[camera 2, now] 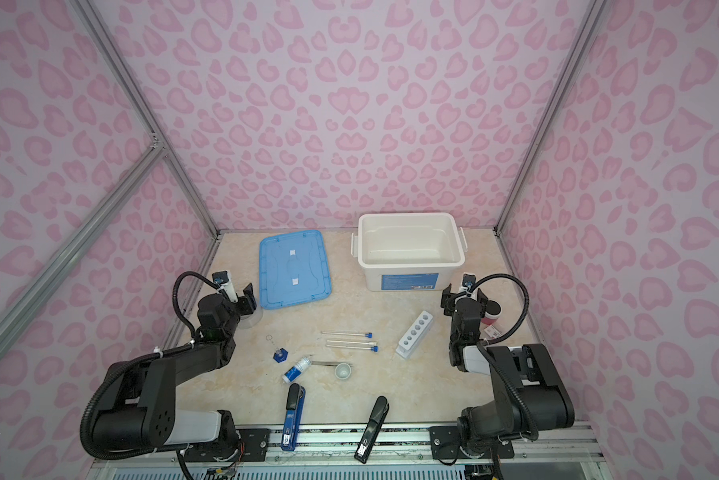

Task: Organize the chemistry lab equipment
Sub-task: 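Raise both arms from rest, swinging the left gripper toward the test tubes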

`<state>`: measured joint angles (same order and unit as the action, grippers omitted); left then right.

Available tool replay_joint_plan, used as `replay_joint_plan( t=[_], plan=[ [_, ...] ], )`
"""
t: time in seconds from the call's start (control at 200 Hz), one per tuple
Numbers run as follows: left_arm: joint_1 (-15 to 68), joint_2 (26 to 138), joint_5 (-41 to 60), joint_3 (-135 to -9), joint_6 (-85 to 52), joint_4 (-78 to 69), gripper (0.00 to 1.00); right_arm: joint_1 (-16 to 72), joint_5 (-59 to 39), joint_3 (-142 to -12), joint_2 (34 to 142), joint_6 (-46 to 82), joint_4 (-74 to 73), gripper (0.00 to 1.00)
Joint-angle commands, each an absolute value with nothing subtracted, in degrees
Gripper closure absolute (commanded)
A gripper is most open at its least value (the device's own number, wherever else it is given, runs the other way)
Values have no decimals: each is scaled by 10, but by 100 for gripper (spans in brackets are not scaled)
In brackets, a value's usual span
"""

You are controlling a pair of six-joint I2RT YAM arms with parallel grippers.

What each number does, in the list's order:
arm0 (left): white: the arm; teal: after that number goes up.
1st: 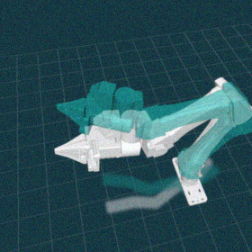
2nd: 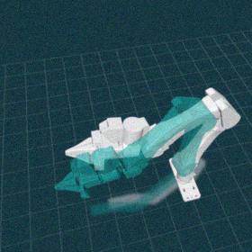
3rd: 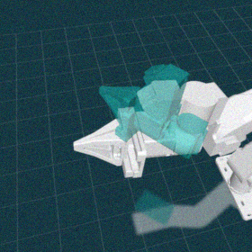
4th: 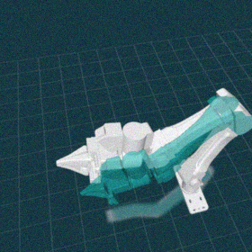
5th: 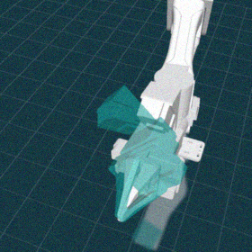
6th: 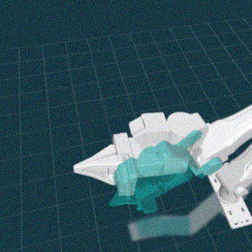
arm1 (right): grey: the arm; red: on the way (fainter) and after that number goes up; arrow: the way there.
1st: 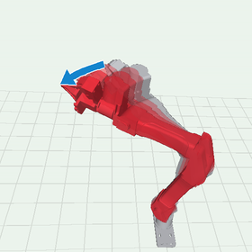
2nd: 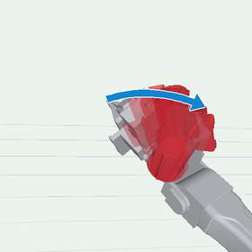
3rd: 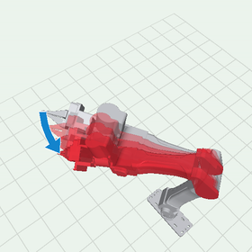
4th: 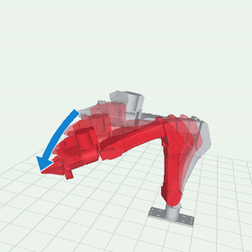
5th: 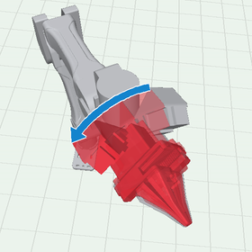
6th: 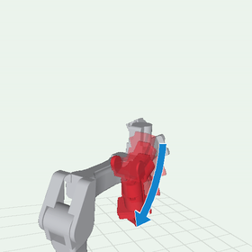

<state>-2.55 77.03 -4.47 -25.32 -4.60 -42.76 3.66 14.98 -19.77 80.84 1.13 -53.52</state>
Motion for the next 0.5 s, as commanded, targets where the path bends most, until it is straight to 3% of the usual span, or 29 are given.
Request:
replay_joint_plan(
  t=[0.0,0.065,0.135,0.26,0.38,0.495],
  plan=[
    [-20,704,-99,-297,-46,-301,35,45,182,-218,748,39,-418,18],
    [-20,667,-124,-326,-43,-254,37,46,192,-242,707,101,-331,18],
    [-16,634,-141,-357,-40,-213,39,49,128,-271,662,112,-225,21],
    [8,589,-91,-407,-7,-164,40,79,100,-274,587,125,-159,22],
    [76,593,-16,-467,67,-90,41,96,66,-280,533,130,-125,22],
    [178,636,-16,-524,162,-5,41,98,33,-307,510,137,-81,22]
  ],
)
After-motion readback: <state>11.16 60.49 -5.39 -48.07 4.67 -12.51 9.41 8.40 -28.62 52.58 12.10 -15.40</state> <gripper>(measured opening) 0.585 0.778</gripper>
